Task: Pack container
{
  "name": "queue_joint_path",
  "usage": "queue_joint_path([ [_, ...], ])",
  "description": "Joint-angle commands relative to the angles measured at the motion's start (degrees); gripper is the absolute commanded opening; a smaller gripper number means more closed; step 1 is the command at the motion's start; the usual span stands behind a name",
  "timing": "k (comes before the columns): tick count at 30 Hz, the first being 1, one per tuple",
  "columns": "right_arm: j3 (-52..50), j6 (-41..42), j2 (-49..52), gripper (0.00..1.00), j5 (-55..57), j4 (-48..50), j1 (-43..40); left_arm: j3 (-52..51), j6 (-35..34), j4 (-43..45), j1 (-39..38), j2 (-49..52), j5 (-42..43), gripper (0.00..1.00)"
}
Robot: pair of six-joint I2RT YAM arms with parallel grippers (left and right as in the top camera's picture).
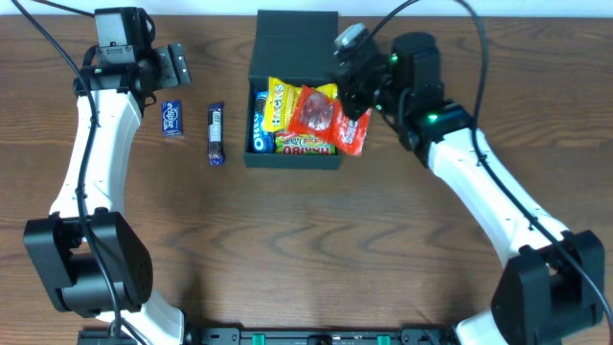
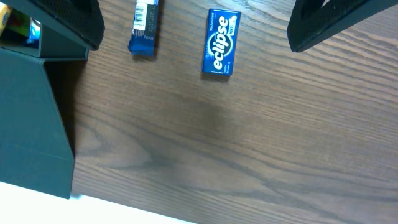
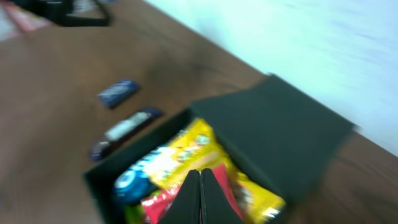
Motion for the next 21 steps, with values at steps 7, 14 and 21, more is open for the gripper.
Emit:
queue_joint_path([
  [7,0.09,-1.73,5.81,0.13,-4.35,-0.13,1.92,0.48,0.02,-0.04,0.09,-1.81,0.22,0.95],
  [14,0.09,1.14,5.79,0.01,3.52,-4.98,2.03,0.48,0.02,-0.09,0.09,-1.81,0.2,0.95],
  [21,0.11,8.2,3.06,0.01,8.5,-9.09,2.14,0.48,0.02,-0.07,0.09,-1.81,0.22,0.95],
])
